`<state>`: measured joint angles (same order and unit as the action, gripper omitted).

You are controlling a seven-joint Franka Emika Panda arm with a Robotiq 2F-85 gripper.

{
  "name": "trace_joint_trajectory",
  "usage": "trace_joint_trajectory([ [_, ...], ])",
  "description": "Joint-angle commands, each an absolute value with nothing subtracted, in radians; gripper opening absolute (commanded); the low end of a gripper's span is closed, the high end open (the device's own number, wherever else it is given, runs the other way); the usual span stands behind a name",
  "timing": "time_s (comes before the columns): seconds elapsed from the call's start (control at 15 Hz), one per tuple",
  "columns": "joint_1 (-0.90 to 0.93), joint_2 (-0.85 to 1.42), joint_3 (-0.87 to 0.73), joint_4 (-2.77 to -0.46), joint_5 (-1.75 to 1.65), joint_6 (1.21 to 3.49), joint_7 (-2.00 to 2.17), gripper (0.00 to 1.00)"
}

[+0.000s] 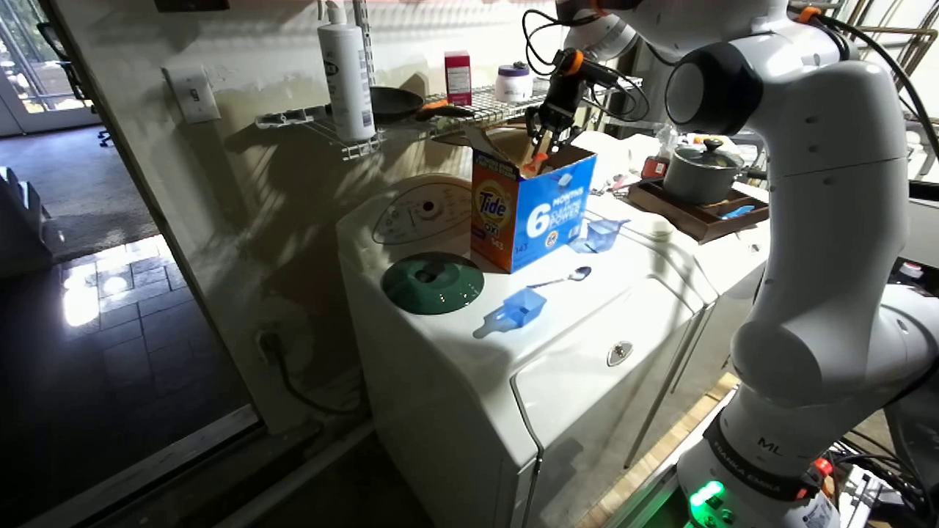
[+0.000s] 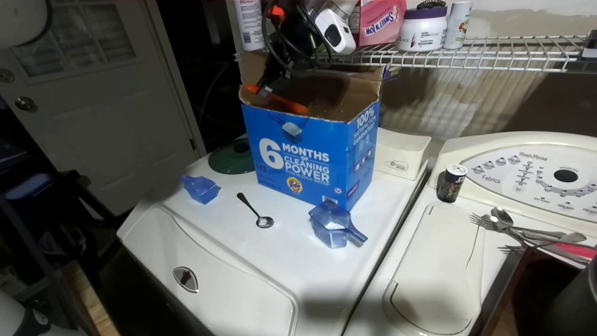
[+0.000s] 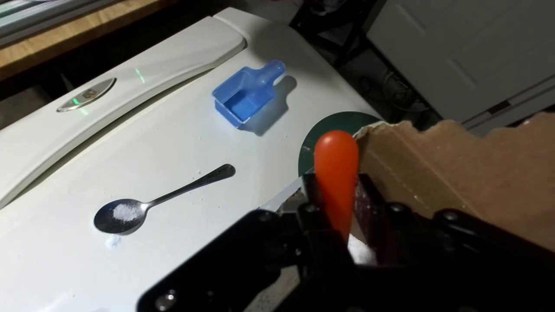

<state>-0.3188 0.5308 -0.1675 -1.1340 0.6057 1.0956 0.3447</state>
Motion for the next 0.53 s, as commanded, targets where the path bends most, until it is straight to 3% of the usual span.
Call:
trace_joint_trajectory([
  [0.0,-0.338,0.599,-0.153,-1.079,0.706,1.089,0.456,0.06],
  [0.33,-0.341,0.67,-0.157,-1.044,0.766,1.086,0.546,0.06],
  [0.4,-0.328,0.621,-0.165,-1.105,0.724,1.095,0.49,0.24],
  [0.47,-0.329,0.633,-0.164,-1.099,0.728,1.095,0.5,0.24],
])
